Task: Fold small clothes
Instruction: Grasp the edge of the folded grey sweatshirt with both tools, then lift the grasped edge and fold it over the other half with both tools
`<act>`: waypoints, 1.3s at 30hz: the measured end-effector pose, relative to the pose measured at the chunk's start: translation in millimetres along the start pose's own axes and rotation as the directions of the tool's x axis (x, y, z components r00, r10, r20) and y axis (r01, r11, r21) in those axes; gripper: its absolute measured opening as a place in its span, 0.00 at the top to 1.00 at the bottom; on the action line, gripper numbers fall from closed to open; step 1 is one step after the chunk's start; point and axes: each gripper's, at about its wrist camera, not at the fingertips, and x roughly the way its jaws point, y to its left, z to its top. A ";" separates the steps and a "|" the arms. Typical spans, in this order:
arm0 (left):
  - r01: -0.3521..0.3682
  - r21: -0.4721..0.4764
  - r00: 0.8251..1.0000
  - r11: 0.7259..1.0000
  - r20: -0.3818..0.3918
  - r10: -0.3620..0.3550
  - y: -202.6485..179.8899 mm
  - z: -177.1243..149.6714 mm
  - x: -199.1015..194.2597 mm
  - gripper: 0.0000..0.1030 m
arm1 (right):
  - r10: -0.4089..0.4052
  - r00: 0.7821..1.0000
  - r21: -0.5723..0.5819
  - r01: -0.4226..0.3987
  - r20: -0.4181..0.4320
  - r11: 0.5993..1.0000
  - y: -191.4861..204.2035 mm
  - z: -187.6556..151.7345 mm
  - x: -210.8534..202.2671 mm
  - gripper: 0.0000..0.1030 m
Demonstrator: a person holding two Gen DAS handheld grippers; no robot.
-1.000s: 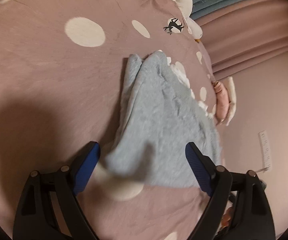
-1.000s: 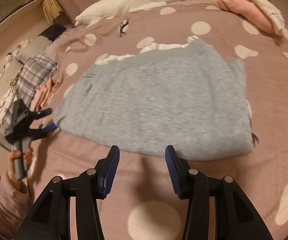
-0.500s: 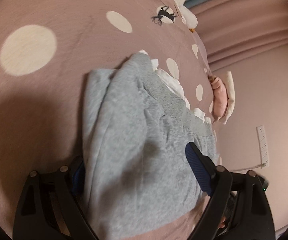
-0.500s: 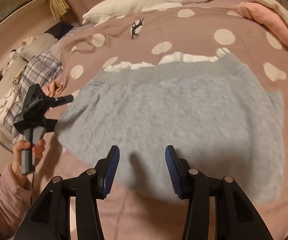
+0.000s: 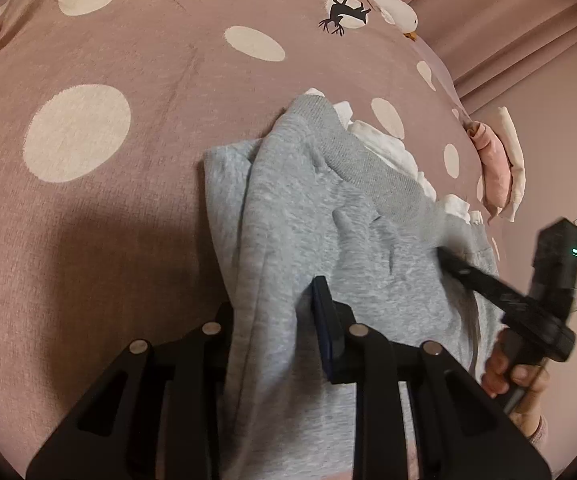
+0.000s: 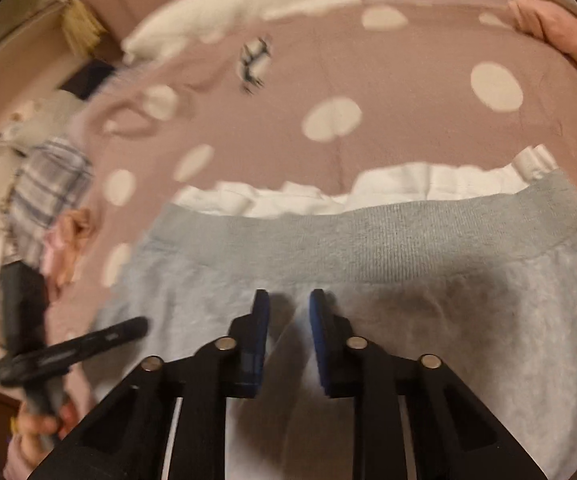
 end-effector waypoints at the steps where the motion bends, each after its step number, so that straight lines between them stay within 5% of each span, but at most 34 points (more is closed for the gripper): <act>1: -0.002 0.001 1.000 1.000 -0.002 0.002 -0.6 0.2 0.2 0.75 | -0.032 0.999 -0.014 0.032 -0.032 0.999 2.0 0.4 8.5 0.83; 5: -0.004 -0.004 1.000 1.000 -0.007 0.003 -1.3 1.6 0.1 0.75 | -0.096 0.994 -0.073 0.092 -0.053 0.993 14.6 -2.1 3.9 0.83; 12: 0.008 -0.019 1.000 1.000 -0.010 -0.008 -1.6 3.1 0.4 0.75 | -0.068 0.998 -0.201 0.065 -0.010 0.977 46.6 -44.0 -50.4 0.83; 16: -0.003 -0.022 1.000 1.000 -0.011 0.002 -2.7 2.8 0.4 0.76 | -0.115 0.990 -0.237 0.094 -0.079 0.967 45.6 -69.1 -37.2 0.83; 19: -0.012 -0.026 1.000 1.000 -0.013 0.012 -4.0 3.4 0.7 0.76 | -0.134 0.990 -0.254 0.118 -0.044 0.960 48.3 -74.8 -38.9 0.83; 25: -0.001 -0.049 1.000 0.999 -0.013 0.000 -1.9 3.3 0.4 0.77 | -0.015 0.999 -0.197 0.005 -0.047 0.980 41.4 -85.8 -62.9 0.83; 28: 0.015 -0.085 1.000 0.996 -0.014 -0.016 -0.7 3.5 -2.2 0.83 | -0.018 0.995 -0.224 -0.004 -0.095 0.974 38.1 -101.3 -49.1 0.83; 33: -0.062 -0.107 0.997 0.992 0.038 0.066 -12.5 3.0 -16.9 0.90 | 0.112 0.987 -0.092 -0.122 -0.111 0.988 22.2 -92.5 -50.1 0.84; 39: -0.024 0.034 0.998 0.999 0.051 0.023 -59.7 2.2 -20.7 0.91 | 0.219 0.975 0.019 -0.219 -0.030 0.976 -4.5 -82.8 -64.7 0.83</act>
